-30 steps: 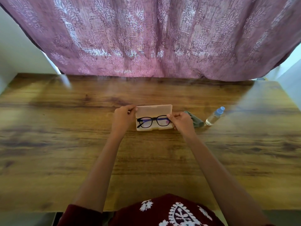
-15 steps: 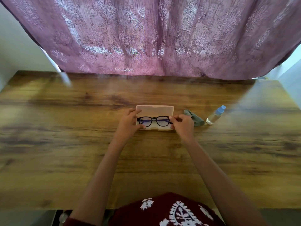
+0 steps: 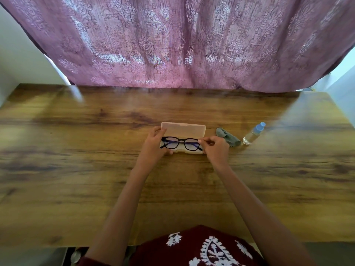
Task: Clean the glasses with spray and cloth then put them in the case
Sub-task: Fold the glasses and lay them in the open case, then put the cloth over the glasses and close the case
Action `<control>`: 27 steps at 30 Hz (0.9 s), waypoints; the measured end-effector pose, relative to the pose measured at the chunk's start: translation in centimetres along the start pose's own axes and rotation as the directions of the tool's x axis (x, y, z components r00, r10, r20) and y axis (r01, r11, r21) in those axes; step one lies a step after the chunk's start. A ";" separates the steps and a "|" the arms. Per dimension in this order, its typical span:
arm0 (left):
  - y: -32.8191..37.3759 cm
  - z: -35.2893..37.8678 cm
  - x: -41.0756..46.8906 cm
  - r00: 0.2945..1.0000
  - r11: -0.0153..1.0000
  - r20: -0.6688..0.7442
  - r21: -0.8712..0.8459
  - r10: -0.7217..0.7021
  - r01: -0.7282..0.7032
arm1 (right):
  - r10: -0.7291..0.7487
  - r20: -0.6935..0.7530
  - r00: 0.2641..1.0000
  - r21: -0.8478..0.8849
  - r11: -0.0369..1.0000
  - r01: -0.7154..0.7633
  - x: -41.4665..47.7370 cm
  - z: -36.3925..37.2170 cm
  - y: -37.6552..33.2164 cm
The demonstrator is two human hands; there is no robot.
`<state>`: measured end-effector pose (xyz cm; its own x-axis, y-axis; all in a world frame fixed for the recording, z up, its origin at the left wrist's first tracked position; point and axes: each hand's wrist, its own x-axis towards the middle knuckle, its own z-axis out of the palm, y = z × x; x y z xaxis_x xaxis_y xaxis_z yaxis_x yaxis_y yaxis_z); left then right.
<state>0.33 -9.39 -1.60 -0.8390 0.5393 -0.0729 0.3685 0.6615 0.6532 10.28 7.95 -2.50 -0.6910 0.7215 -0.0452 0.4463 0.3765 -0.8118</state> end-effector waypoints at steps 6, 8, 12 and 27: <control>0.4 -0.6 0.4 0.998 0.996 0.041 -0.064 -0.053 0.056 | -0.063 -0.055 0.996 -0.112 0.992 0.056 1.2 -1.4 0.2; 0.4 -0.7 0.6 0.996 0.994 0.057 -0.077 -0.069 0.073 | -0.128 -0.105 0.986 -0.206 0.973 0.104 2.0 -2.4 0.5; 0.0 -0.9 0.8 0.994 0.991 0.075 -0.102 -0.073 0.081 | -0.232 -0.117 0.966 -0.409 0.897 0.166 3.6 -4.3 1.2; -0.5 -1.5 1.2 0.982 0.975 0.167 -0.188 -0.084 0.115 | -0.140 0.000 0.990 -0.308 0.942 0.133 4.5 -5.4 0.6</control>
<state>-1.45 -9.82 -0.89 -0.7880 0.5616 -0.2521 0.1879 0.6094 0.7703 10.47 14.58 -0.11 -0.7467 0.6616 0.0686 0.5035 0.6296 -0.5917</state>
